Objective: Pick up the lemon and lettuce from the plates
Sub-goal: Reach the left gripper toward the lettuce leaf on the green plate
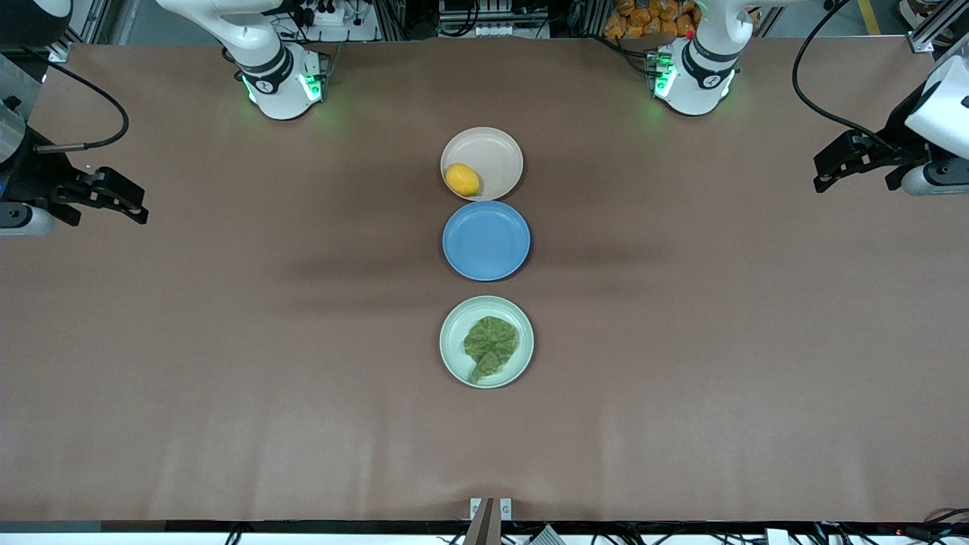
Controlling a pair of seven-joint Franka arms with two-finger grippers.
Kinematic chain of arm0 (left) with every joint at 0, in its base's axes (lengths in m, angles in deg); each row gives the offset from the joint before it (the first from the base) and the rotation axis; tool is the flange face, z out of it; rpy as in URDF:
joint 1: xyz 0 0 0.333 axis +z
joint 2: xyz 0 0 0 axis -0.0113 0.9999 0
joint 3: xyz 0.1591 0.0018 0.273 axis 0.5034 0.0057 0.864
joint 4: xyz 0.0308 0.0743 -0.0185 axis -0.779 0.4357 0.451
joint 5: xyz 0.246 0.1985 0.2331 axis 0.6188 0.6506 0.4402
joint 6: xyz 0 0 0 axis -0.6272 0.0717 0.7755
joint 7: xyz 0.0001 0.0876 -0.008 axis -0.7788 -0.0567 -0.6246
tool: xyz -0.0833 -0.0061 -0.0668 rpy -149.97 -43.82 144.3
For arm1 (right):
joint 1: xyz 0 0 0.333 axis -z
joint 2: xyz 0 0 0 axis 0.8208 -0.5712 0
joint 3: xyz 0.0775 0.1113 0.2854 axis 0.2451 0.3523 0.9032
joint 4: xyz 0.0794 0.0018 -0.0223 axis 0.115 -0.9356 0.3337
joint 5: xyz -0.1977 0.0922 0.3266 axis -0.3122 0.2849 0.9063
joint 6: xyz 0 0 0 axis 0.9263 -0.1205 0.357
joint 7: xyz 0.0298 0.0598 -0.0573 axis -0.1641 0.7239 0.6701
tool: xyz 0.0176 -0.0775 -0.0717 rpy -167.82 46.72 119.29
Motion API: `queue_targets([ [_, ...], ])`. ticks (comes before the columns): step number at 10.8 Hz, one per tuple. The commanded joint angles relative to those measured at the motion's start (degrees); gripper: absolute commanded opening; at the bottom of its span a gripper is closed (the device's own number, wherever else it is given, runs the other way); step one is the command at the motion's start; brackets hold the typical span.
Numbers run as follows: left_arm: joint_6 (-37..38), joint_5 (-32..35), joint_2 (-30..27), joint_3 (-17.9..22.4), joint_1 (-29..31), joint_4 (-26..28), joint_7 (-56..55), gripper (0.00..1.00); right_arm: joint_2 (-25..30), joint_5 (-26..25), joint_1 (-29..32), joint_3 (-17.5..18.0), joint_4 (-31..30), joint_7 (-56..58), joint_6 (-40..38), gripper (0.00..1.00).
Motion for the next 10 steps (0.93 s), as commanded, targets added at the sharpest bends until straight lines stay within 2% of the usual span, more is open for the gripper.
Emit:
queue_targets([
  [1, 1.15, 0.14, 0.15, -0.27, 0.42, -0.79, 1.87, 1.00, 0.28, 1.22, 0.77, 0.13, 0.02, 0.86, -0.80, 1.00],
  [5, 1.15, 0.14, 2.51, -0.53, 0.07, -0.44, 1.87, 1.00, 0.28, 1.22, 0.78, 0.21, 0.02, 0.78, -1.06, 1.00],
  [7, -0.24, -0.82, 5.14, -2.80, -1.94, -0.78, 0.47, 1.00, 0.28, 1.22, 0.78, 0.21, -0.06, 0.86, -1.24, 1.00],
  [10, -11.47, -1.26, 10.85, -5.53, -5.89, -0.70, 0.46, 1.00, 0.37, 1.22, 0.07, 0.65, -1.72, -0.80, -3.08, 1.00],
])
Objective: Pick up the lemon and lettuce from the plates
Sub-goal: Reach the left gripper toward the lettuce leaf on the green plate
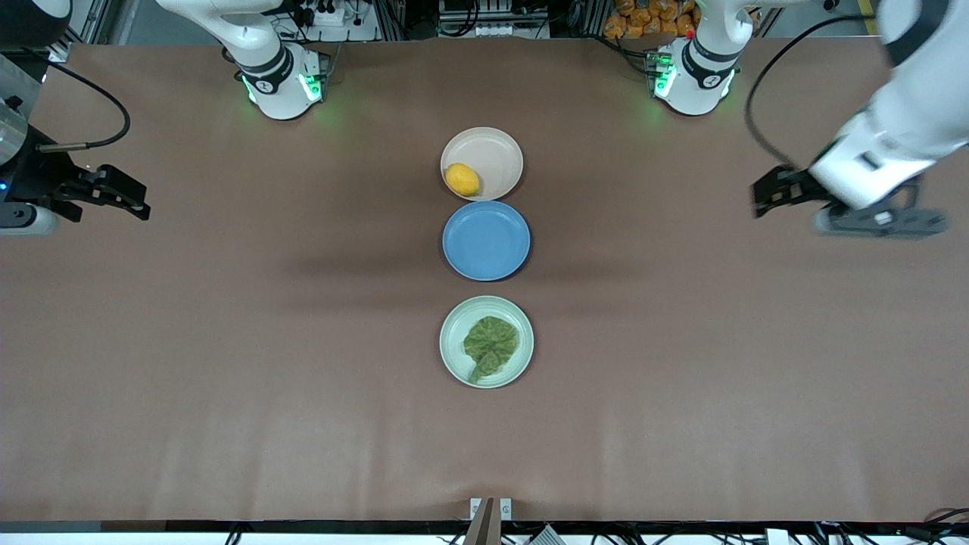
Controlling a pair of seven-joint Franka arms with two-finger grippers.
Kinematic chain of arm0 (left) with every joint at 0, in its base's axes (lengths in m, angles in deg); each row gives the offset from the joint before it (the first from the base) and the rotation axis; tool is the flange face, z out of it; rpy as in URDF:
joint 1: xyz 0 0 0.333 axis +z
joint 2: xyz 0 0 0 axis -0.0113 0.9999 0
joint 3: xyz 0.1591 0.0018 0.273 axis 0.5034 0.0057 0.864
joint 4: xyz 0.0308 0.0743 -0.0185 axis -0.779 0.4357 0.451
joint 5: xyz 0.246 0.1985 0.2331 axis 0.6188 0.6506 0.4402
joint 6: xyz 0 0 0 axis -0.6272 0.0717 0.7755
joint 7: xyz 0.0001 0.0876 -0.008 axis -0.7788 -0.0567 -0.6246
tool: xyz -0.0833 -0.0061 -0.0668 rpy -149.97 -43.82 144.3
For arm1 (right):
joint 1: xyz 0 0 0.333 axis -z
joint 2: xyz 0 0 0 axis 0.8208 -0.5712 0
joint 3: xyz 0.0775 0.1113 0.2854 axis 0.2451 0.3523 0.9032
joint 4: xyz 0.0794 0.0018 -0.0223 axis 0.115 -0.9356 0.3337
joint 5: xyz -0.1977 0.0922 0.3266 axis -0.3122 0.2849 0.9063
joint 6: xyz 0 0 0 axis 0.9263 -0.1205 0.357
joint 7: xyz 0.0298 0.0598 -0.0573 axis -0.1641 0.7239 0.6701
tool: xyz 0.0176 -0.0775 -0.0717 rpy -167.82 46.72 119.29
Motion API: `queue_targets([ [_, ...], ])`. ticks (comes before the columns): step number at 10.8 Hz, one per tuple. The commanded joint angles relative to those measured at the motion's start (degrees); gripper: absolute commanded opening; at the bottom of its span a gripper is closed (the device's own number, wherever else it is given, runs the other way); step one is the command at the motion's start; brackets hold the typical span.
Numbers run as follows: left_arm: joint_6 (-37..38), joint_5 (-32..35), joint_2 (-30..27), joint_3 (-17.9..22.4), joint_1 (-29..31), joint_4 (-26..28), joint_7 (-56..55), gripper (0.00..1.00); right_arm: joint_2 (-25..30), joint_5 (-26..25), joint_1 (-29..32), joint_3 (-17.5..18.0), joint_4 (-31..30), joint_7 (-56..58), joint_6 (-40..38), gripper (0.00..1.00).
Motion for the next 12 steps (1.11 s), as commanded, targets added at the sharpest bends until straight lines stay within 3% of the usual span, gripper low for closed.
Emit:
queue_targets([
  [1, -9.49, -0.66, 6.01, -1.39, -3.76, -1.02, 0.30, 1.00, 0.34, 1.17, -0.08, 0.67, -2.47, -1.85, -0.94, 1.00],
  [4, -19.68, -0.75, 12.60, -1.48, -9.82, -1.02, -1.44, 1.00, 2.08, 1.26, -4.37, 0.68, -6.06, -7.72, -0.94, 1.00],
  [6, -29.34, -0.93, 18.92, -1.48, -15.17, -1.10, -8.70, 1.00, 2.71, 1.87, -6.84, 0.76, -8.27, -10.47, -1.02, 1.00],
  [8, -38.48, -0.58, 25.86, -1.31, -20.01, -1.28, -12.35, 1.00, 2.62, 6.34, -7.99, 0.68, -9.50, -10.56, -1.03, 1.00],
  [11, -57.71, -0.05, 36.06, -1.13, -22.39, -1.46, -11.65, 1.00, 3.58, 6.98, -13.42, 0.68, -12.75, -14.41, -0.59, 1.00],
  [12, -60.38, -0.05, 38.01, -1.04, -22.84, -1.54, -11.65, 1.00, 3.59, 6.98, -15.18, 0.68, -12.76, -15.21, -0.41, 1.00],
])
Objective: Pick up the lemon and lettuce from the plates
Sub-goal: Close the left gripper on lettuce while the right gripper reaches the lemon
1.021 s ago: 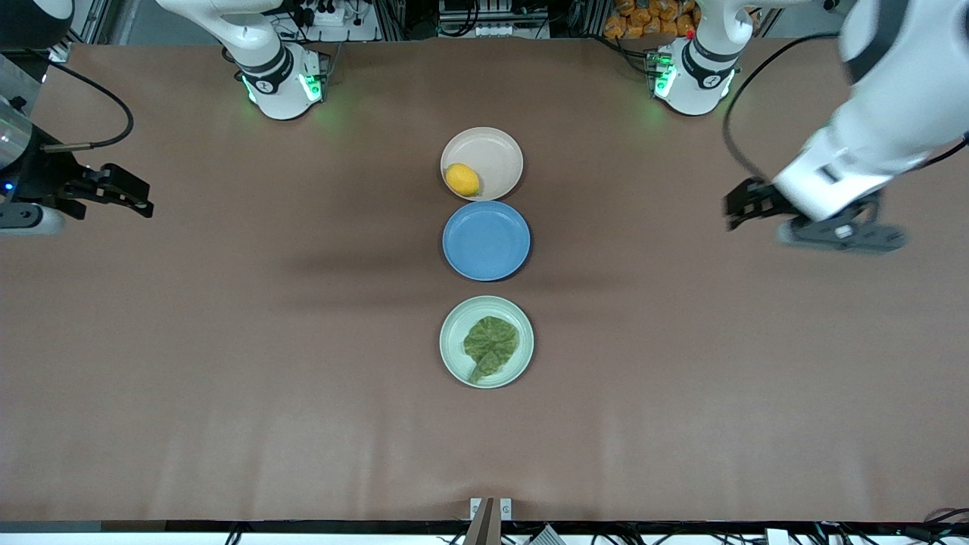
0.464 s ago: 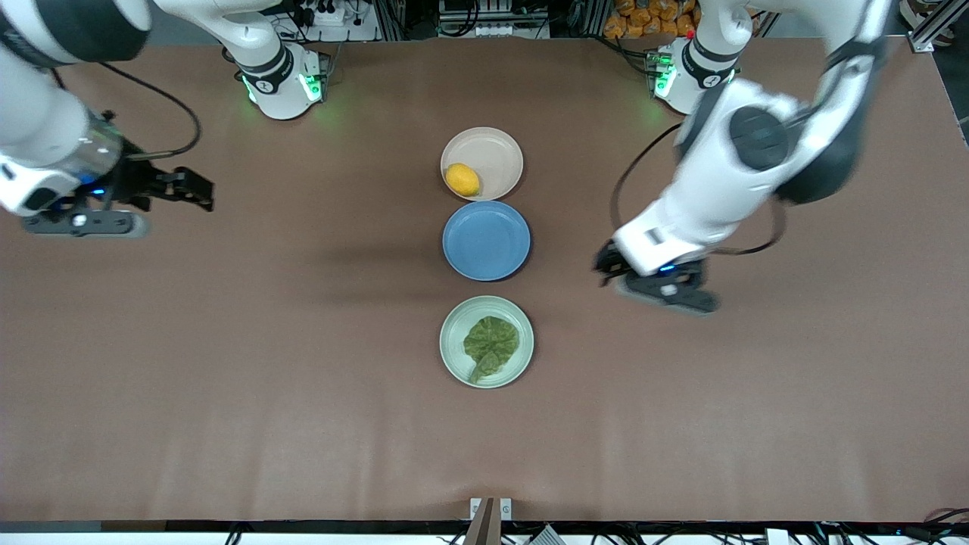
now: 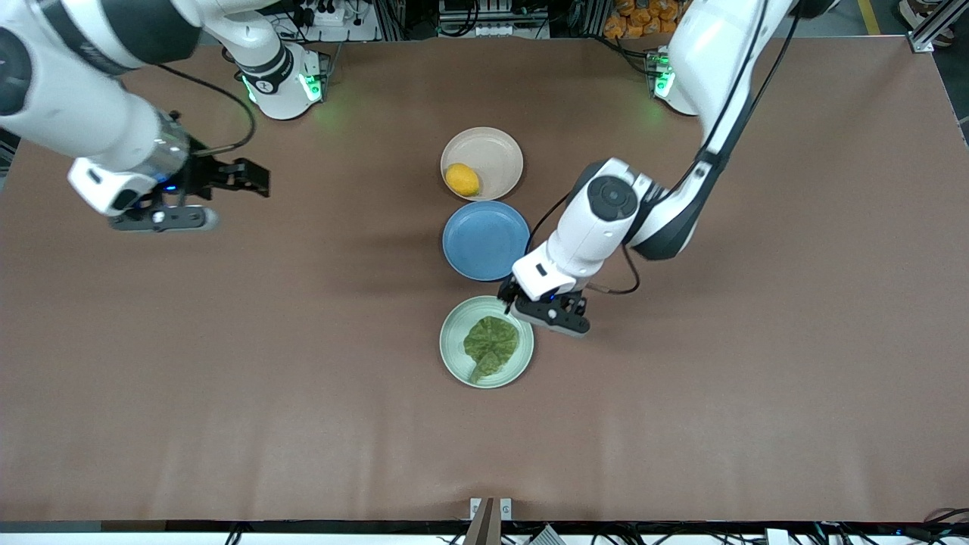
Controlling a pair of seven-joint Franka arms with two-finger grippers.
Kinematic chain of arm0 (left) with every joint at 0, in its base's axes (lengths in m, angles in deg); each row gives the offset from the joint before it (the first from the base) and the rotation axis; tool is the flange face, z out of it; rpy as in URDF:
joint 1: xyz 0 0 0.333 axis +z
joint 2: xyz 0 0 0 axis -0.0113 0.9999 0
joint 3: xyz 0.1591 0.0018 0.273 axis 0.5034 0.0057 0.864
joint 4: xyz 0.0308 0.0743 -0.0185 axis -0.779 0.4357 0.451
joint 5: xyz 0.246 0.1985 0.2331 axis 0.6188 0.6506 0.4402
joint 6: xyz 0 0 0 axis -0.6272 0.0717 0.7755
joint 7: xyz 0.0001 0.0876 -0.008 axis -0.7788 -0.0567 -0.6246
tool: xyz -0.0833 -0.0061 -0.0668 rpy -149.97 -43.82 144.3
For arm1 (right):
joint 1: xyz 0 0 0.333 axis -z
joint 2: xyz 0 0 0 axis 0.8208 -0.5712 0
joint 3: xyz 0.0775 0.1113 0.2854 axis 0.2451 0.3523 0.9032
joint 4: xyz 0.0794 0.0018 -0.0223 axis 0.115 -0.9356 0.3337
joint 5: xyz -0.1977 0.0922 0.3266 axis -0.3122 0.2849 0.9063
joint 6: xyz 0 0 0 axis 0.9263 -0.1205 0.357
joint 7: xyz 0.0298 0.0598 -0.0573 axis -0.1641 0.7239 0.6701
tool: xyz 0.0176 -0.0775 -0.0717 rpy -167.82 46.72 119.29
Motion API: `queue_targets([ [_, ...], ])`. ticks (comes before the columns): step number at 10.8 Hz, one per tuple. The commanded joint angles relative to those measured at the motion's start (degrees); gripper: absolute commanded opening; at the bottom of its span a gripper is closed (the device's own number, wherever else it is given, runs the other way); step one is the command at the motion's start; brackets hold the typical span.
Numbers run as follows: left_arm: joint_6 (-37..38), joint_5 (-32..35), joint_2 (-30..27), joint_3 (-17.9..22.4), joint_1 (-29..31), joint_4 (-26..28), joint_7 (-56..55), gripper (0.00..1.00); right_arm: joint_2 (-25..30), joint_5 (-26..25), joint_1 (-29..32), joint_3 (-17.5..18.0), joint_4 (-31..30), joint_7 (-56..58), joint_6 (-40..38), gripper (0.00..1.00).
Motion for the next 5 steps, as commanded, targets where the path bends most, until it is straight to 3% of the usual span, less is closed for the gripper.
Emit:
queue_targets([
  [1, -8.24, 0.15, 6.82, 0.97, -2.14, -2.48, 0.04, 1.00, 2.82, 0.66, -6.06, -0.23, -3.35, -4.91, 1.07, 1.00],
  [5, -12.03, 0.07, 10.44, 2.90, -5.91, -5.03, -0.05, 1.00, 4.39, 3.03, -10.03, -0.15, -8.16, -6.95, 6.59, 1.00],
])
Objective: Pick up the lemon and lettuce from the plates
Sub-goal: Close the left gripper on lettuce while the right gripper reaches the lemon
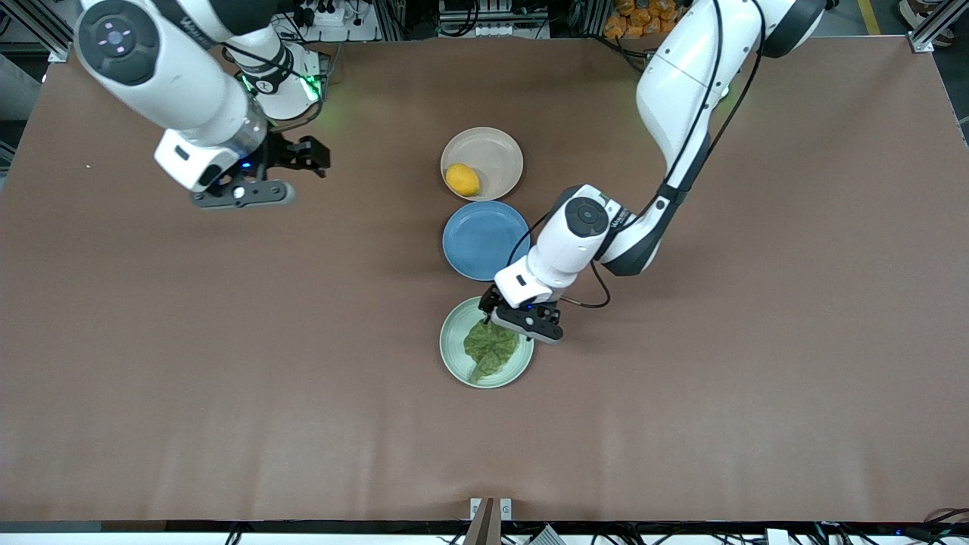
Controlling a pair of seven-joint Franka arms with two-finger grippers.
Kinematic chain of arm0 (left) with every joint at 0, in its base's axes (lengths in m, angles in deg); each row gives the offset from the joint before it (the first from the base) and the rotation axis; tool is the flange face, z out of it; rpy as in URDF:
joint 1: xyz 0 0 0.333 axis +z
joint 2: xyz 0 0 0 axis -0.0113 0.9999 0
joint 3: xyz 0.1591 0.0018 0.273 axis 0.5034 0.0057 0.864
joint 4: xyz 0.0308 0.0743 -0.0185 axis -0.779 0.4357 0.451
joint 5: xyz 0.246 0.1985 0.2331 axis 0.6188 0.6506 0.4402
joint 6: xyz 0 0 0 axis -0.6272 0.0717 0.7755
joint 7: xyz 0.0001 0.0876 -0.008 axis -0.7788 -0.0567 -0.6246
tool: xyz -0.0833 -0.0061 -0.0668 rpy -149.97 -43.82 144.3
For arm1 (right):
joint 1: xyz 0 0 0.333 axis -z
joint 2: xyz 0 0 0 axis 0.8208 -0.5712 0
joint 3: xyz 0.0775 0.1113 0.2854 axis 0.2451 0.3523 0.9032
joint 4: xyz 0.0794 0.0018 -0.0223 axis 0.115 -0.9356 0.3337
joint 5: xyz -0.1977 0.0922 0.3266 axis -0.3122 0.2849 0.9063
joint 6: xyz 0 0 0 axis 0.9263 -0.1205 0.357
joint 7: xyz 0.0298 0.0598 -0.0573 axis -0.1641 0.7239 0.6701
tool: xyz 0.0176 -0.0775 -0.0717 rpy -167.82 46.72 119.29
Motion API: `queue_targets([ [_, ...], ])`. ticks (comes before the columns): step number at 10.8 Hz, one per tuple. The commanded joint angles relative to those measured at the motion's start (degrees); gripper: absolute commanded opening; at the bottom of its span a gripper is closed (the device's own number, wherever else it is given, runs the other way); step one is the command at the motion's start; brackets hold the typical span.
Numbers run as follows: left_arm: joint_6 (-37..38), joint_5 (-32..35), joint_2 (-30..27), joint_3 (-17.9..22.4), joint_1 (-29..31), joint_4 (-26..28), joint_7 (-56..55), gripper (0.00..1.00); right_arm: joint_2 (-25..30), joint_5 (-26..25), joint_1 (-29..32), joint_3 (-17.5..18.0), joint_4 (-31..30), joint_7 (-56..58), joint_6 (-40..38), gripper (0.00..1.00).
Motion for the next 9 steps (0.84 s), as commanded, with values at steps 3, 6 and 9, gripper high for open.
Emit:
queue_targets([
  [3, -7.90, 0.06, 5.17, 6.40, -6.59, -2.87, -0.15, 1.00, 8.36, 2.31, -5.34, -0.34, -16.17, -3.01, 11.99, 1.00],
  [6, -8.18, 0.06, 7.91, 7.45, -8.08, -5.60, -0.33, 1.00, 8.72, 2.31, -12.72, -0.25, -23.30, -9.68, 20.24, 1.00],
  [9, -8.27, -0.03, 9.40, 9.31, -9.66, -6.47, -0.50, 1.00, 7.67, 2.31, -16.59, -0.16, -25.96, -9.79, 22.99, 1.00],
])
